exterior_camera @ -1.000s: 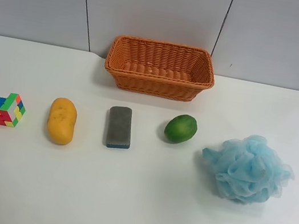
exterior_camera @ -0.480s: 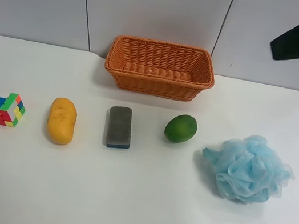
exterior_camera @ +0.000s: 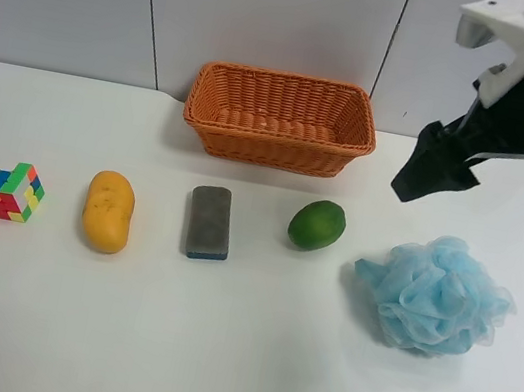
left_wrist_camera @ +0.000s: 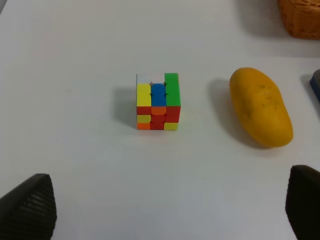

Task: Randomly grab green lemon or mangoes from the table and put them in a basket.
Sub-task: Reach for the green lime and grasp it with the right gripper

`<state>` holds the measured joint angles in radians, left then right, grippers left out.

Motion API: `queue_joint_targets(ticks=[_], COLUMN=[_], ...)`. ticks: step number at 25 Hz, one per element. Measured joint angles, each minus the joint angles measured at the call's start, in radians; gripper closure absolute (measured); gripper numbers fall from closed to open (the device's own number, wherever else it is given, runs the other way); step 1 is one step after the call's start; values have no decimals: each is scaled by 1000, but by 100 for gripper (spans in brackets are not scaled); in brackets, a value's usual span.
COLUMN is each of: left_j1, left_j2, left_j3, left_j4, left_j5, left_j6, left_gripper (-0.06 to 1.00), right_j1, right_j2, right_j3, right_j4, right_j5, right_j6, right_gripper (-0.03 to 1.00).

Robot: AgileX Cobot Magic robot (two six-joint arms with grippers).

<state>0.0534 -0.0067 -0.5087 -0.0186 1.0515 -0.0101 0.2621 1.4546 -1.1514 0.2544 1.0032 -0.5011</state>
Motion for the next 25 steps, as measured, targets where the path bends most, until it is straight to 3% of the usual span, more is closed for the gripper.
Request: queue_joint_targets(ticks=[13,21,25], left_j1=[0,0,0], left_j2=[0,0,0], left_j3=[0,0,0], left_j4=[0,0,0], left_j5=[0,0,0], left_j6=[0,0,1], left_gripper=[5,5,5], right_j1=[85,127,127], right_j2=[292,417,434], right_j3=[-3,-3,-3], right_j4=[35,41,-8], right_j5=[-276,-337,-340], right_j6=[3,5,50], right_gripper=[-2,-2,-2])
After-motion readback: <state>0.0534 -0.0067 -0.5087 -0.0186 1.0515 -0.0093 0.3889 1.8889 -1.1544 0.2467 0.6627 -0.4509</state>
